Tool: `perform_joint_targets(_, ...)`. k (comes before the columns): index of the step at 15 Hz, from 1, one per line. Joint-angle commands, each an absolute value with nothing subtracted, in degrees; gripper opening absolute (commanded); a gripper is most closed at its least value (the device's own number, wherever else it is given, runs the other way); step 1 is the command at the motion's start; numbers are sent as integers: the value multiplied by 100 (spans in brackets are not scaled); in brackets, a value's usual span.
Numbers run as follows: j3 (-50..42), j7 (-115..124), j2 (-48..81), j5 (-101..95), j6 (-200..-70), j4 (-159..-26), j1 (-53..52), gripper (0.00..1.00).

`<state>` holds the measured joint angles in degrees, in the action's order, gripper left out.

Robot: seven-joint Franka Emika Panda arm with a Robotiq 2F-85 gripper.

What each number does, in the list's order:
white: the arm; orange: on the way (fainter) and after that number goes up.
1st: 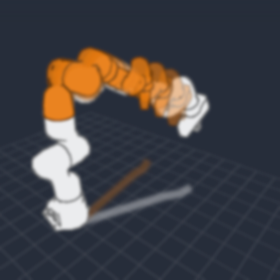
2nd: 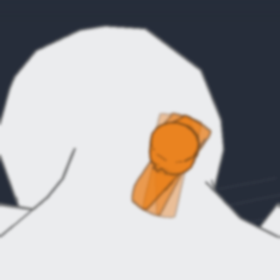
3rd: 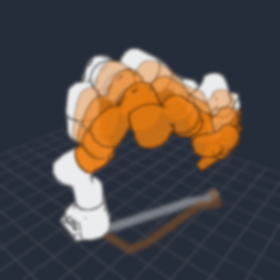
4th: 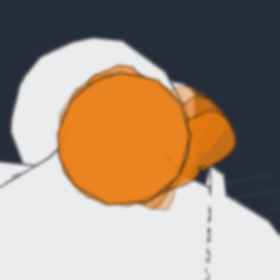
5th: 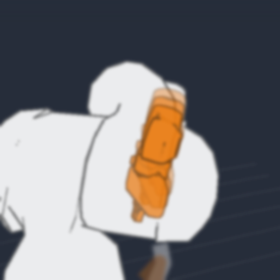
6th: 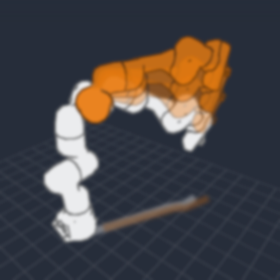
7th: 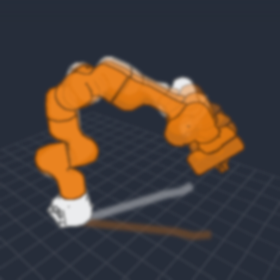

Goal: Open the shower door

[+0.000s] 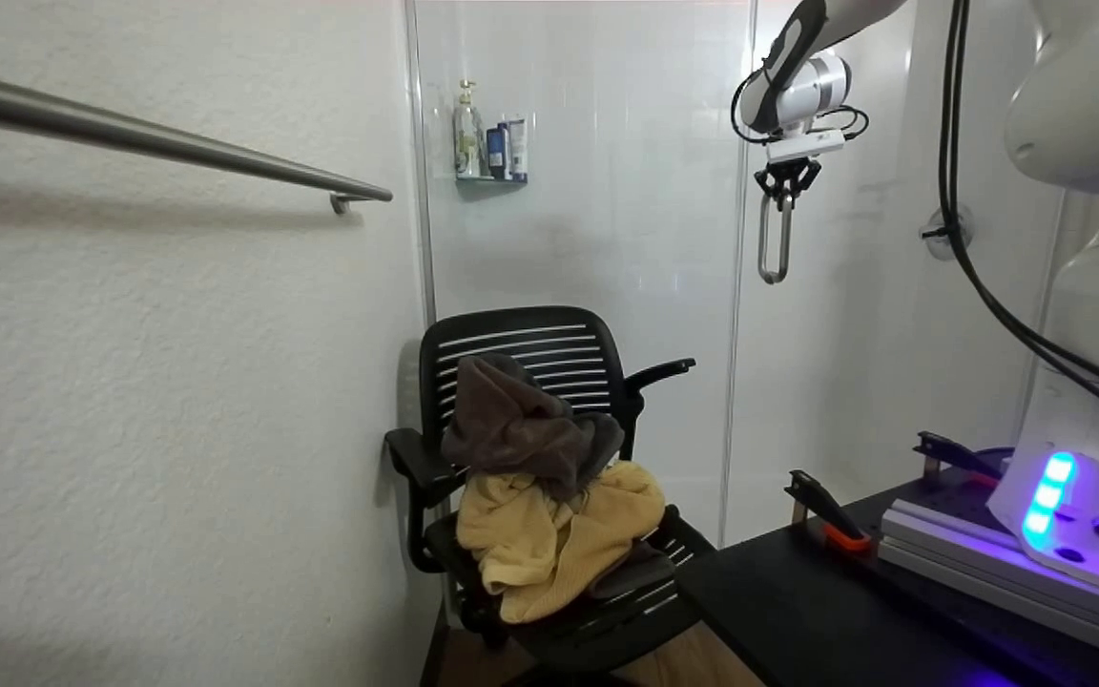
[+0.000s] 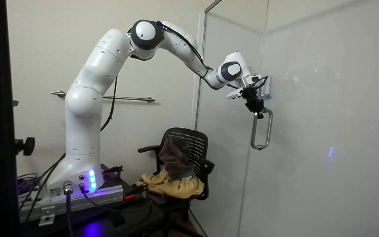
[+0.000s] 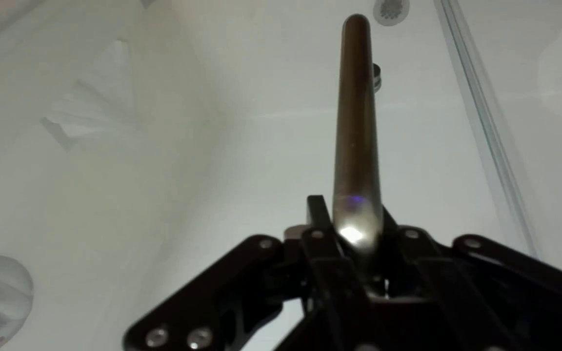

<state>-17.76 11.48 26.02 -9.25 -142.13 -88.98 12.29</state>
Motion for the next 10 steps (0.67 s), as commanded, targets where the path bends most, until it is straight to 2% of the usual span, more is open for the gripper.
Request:
perform_joint_targets(1,-2369,2329,2459,-1906,-13605,-9016,671,6)
perform_joint_targets(6,-2871,3877,2353,-3282,-13136,-9278,-97,6)
perform_joint_targets(10,-2882,4919,2019,-4399,-12446,-9801,-550,6)
